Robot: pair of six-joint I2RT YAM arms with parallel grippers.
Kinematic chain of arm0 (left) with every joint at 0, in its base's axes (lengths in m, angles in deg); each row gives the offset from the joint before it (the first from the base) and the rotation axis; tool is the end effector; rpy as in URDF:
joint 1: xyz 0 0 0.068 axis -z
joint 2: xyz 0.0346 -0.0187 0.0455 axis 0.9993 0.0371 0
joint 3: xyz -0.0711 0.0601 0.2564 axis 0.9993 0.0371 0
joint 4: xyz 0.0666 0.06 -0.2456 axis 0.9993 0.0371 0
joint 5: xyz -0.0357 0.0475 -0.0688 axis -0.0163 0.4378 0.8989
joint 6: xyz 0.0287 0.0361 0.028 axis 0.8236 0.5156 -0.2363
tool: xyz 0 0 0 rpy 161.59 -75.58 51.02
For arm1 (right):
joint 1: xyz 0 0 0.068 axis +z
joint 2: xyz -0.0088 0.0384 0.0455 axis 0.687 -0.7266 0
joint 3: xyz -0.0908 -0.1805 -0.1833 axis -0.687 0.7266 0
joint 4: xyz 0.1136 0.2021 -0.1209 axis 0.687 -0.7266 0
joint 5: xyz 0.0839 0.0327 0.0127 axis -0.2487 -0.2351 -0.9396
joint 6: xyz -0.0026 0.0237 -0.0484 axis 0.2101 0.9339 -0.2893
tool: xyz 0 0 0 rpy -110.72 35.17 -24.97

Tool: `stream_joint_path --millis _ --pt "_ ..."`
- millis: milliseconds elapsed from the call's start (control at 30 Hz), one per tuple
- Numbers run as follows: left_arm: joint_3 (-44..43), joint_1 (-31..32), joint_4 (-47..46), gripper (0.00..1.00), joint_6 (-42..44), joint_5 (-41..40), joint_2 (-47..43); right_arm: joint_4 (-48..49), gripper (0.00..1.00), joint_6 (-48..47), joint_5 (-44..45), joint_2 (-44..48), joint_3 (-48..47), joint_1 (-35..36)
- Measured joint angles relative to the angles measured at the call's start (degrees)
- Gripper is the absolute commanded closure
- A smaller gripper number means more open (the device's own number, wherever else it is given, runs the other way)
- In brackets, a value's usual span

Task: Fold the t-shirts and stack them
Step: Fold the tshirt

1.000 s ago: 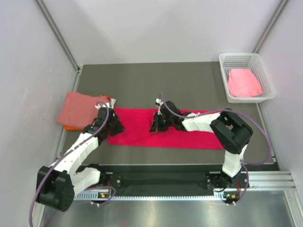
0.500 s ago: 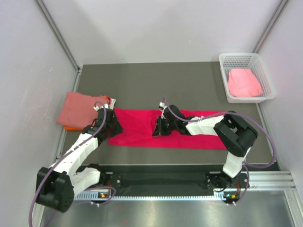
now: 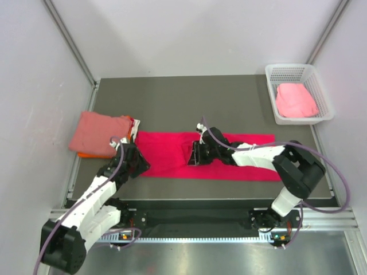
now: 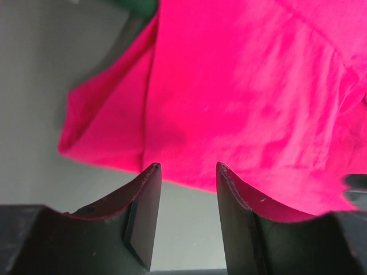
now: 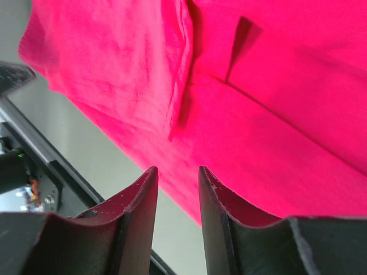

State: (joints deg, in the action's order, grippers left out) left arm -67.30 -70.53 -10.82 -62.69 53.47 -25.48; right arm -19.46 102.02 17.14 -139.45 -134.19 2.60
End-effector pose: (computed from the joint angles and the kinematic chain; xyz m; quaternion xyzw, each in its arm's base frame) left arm 0.1639 -0.0487 0.1880 -0.2361 0.9103 -0.1479 0.3061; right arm 0.2236 0.2450 0.1593 -0.1144 0.9092 0.3457 0.2021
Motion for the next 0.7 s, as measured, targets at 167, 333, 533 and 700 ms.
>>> stream_joint_path --millis 167,333,533,700 --pt "5.90 1.31 1.86 0.52 -6.16 -0.42 -9.49 -6.58 0.70 -5.11 6.58 8.96 0.92 0.02" --pt "6.71 1.92 2.93 0.52 -9.38 -2.38 -10.84 -16.33 0.75 -6.43 19.50 16.41 3.23 0.04" --pt "7.85 1.97 -0.24 0.53 -11.39 -2.38 -4.85 -28.52 0.75 -0.02 36.57 21.77 9.20 -0.02" --pt "8.26 2.01 -6.80 0.53 -12.41 -1.95 -0.09 -32.57 0.76 4.55 41.38 26.03 14.45 -0.02"
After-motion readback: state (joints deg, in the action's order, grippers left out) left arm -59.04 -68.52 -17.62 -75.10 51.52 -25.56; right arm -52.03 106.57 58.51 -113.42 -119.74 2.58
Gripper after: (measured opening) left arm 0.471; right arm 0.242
